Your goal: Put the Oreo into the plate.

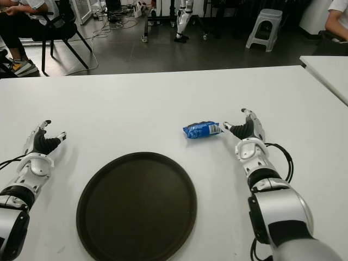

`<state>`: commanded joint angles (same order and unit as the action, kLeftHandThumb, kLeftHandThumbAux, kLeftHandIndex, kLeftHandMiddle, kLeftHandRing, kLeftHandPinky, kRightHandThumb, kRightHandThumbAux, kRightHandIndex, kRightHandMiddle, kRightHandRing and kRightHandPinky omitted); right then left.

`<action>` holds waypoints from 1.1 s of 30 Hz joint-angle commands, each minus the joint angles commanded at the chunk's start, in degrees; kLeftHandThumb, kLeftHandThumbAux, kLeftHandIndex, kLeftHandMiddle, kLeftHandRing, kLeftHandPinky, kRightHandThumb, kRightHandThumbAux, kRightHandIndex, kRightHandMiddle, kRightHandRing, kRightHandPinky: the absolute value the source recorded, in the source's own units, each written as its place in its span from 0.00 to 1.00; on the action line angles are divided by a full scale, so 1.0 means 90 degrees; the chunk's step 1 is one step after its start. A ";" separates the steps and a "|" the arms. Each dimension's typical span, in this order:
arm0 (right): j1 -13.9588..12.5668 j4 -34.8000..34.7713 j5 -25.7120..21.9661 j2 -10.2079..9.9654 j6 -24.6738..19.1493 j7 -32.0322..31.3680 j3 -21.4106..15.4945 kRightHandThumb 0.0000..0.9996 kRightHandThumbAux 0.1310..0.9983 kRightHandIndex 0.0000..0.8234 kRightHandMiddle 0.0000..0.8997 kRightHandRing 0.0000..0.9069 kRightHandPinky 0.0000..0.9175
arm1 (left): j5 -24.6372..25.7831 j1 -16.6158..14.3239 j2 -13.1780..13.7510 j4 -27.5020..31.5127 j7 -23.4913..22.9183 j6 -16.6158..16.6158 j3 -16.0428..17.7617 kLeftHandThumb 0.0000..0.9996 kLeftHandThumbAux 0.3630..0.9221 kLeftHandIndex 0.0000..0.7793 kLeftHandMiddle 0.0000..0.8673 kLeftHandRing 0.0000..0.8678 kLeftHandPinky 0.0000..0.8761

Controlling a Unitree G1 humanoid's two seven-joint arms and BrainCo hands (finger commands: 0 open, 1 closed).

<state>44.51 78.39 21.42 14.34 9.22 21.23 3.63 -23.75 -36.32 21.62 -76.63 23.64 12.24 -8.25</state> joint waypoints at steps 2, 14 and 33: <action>-0.0002 0.0000 0.0006 0.0004 0.0003 0.0001 0.0006 0.30 0.56 0.00 0.00 0.02 0.11 | -0.0023 0.0000 0.0004 0.0000 0.0012 0.0005 -0.0025 0.36 0.31 0.00 0.09 0.09 0.08; 0.0002 0.0004 0.0051 0.0013 -0.0002 -0.0006 0.0047 0.30 0.56 0.00 0.00 0.02 0.12 | 0.0119 -0.0012 -0.0025 -0.0005 -0.0136 -0.0025 0.0078 0.36 0.32 0.00 0.10 0.11 0.08; -0.0001 -0.0002 -0.0028 -0.0005 0.0024 -0.0030 -0.0028 0.34 0.56 0.00 0.00 0.01 0.09 | 0.1148 -0.0004 -0.0136 -0.0020 -0.0935 -0.0170 0.1028 0.32 0.37 0.00 0.16 0.19 0.17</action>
<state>44.50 78.37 21.17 14.29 9.44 20.96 3.38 -13.42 -36.36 20.40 -76.81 15.23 10.72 1.00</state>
